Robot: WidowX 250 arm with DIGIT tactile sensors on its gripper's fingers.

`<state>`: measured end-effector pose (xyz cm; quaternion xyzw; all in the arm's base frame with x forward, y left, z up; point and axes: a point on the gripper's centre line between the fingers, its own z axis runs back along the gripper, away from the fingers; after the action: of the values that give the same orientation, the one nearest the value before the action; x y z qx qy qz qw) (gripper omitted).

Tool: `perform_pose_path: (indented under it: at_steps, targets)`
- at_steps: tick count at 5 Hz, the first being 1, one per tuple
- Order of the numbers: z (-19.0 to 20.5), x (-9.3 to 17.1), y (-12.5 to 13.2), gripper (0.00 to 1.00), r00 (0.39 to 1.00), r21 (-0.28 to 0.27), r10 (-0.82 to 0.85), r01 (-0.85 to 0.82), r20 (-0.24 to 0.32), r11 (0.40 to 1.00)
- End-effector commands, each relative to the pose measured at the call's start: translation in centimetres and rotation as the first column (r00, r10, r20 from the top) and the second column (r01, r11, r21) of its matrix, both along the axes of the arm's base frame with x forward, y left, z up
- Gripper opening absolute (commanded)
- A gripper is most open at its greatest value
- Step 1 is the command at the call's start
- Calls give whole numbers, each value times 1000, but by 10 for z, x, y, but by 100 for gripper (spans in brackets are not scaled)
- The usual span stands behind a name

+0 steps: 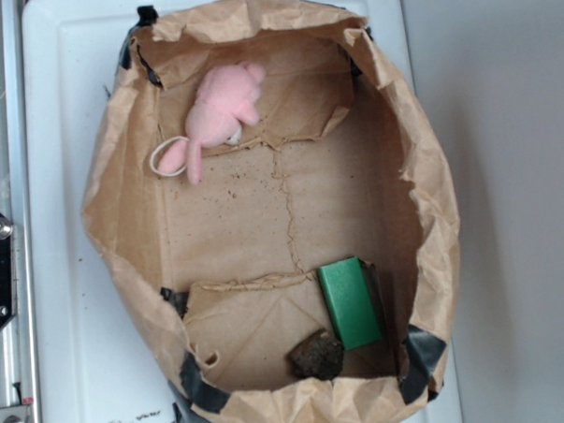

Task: Grab the pink bunny.

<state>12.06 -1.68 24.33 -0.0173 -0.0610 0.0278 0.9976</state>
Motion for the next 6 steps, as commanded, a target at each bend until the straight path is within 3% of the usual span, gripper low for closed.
perform_pose_path:
  at_steps: [1,2,3,4,5,6]
  targets:
    - [-18,101,-9,100,907,23,418,-420,52,907]
    - [-30,148,1,100,871,-49,490,-489,21,871]
    - [-58,162,20,100,813,-80,578,-583,-73,809]
    - [-94,165,41,100,765,-108,604,-636,-223,764]
    - [-118,155,56,100,781,-120,588,-617,-208,777]
    - [-137,145,66,100,812,-71,572,-581,-116,811]
